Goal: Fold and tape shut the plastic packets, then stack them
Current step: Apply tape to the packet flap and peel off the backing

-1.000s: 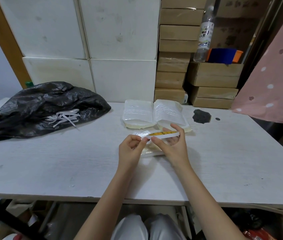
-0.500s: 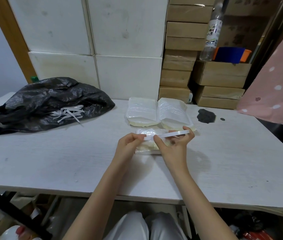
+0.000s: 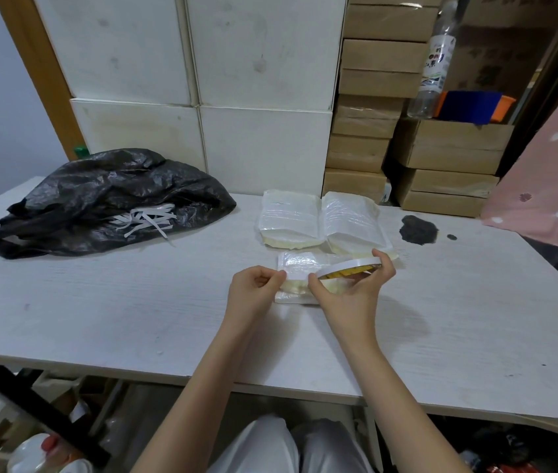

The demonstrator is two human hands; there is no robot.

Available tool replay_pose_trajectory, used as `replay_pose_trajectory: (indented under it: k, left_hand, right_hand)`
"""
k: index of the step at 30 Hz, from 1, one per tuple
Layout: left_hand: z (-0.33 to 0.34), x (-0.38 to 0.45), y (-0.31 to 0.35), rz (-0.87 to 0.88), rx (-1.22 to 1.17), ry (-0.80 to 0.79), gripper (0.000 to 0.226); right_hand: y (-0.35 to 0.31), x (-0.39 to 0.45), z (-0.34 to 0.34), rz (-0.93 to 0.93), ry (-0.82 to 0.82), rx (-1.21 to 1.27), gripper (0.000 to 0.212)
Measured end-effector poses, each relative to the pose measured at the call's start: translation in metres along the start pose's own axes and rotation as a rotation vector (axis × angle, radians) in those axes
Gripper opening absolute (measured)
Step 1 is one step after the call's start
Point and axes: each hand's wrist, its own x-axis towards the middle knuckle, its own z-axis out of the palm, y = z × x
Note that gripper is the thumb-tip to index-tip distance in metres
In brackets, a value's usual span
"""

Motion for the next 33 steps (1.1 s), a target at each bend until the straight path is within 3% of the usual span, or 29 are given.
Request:
replay_pose_trajectory:
  k: [20, 31, 33]
  left_hand:
    - [0.0, 0.0, -0.006, -0.03, 0.113, 0.034, 0.019]
    - [0.003, -0.005, -0.012, 0.036, 0.146, 0.09, 0.032]
    - [0.002, -0.005, -0.013, 0.094, 0.161, 0.057, 0.024]
  right_hand:
    - [0.011, -0.001, 0.004, -0.091, -0.017, -0.191, 0.091]
    - [0.017, -0.001, 0.005, -0.198, -0.037, -0.334, 0.092]
    - [0.014, -0.001, 0.005, -0.195, -0.025, -0.337, 0.093]
